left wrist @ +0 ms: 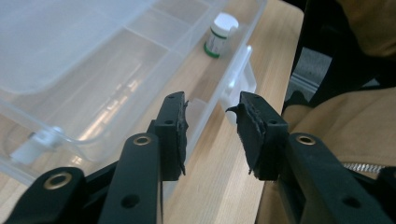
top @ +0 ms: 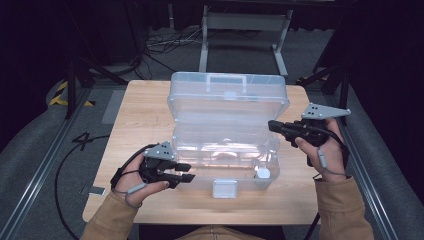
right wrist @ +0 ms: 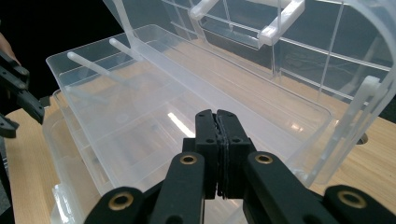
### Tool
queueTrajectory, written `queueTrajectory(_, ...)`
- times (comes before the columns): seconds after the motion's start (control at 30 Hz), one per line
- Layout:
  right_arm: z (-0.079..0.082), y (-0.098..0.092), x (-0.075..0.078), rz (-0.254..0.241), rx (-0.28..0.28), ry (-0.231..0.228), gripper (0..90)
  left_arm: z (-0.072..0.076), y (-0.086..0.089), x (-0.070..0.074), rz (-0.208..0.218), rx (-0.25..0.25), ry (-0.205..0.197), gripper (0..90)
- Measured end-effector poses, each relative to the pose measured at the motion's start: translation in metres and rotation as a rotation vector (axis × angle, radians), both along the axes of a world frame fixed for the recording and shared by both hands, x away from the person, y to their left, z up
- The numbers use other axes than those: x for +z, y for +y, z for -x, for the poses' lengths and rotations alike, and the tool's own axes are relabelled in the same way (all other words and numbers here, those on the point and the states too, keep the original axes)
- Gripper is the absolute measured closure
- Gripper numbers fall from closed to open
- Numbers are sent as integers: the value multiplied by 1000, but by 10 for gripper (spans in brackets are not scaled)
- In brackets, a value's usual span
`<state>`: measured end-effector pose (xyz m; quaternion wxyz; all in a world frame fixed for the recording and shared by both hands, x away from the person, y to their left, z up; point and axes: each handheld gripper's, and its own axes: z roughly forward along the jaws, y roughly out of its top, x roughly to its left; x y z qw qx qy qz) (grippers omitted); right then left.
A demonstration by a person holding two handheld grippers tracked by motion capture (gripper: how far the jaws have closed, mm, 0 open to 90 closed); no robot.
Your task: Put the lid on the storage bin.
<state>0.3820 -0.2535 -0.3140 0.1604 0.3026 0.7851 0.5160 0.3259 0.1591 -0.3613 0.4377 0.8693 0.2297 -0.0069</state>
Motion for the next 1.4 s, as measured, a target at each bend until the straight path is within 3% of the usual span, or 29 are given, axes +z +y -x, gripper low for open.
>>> queueTrajectory(0.17,0,2,-1,10,1,8,884,-2,7,21,74,43,-20,665)
queueTrajectory(0.23,0,2,-1,8,-3,5,884,-2,8,24,84,51,-25,668)
queueTrajectory(0.47,0,-2,1,-4,-23,-2,886,-10,13,40,178,164,-65,708)
queueTrajectory(0.63,0,-2,1,-8,-25,-4,886,-17,11,42,146,237,-111,715)
queueTrajectory(0.8,0,-5,4,-30,-47,-22,889,-27,10,35,106,278,-97,739)
queueTrajectory(1.17,1,-10,8,-78,-78,-49,894,-26,11,34,102,273,-62,769)
queueTrajectory(1.4,2,-13,10,-94,-93,-58,896,-25,10,33,73,265,-50,771)
